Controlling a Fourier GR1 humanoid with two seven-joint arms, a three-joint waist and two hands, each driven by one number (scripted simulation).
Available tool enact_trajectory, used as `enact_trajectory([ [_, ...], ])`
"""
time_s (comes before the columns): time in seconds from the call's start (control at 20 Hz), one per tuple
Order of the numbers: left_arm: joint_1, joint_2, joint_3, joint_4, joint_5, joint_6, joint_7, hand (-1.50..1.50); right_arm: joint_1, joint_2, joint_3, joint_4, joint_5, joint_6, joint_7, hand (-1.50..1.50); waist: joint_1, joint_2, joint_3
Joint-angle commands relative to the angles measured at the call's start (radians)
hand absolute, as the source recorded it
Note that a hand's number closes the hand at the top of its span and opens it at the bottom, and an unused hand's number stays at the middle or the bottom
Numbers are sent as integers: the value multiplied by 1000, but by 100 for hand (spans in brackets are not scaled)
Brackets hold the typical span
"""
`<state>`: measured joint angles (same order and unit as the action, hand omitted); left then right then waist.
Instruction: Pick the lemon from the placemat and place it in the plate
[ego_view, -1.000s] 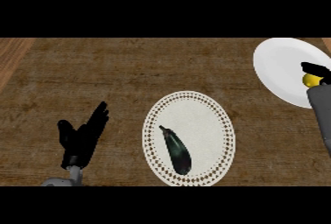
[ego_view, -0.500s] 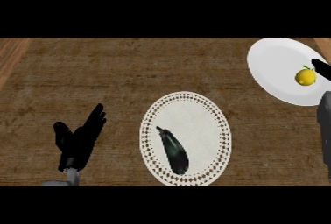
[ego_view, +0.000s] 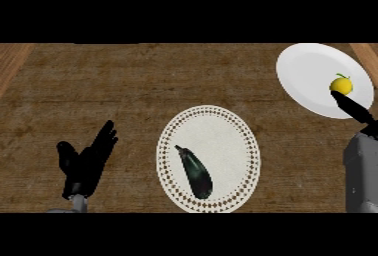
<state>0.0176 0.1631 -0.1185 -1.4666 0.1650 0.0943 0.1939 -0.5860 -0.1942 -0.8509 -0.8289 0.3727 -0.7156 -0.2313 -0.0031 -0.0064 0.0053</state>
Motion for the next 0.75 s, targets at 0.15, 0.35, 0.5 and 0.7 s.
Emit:
enact_trajectory([
  [0.15,-17,-9,16,31,1,-9,41,0,202,131,154,-241,47,21,118,-150,-7,2,-6],
  [0.35,-42,2,41,40,9,-18,66,0,323,191,296,-375,79,-18,208,-150,-6,2,-6],
  [0.5,40,-2,0,-47,-20,-18,64,0,380,193,429,-481,112,-69,347,-150,1,2,-6],
  [0.7,18,-14,28,14,-16,-46,41,0,444,194,441,-467,60,-123,286,-150,3,5,-5],
])
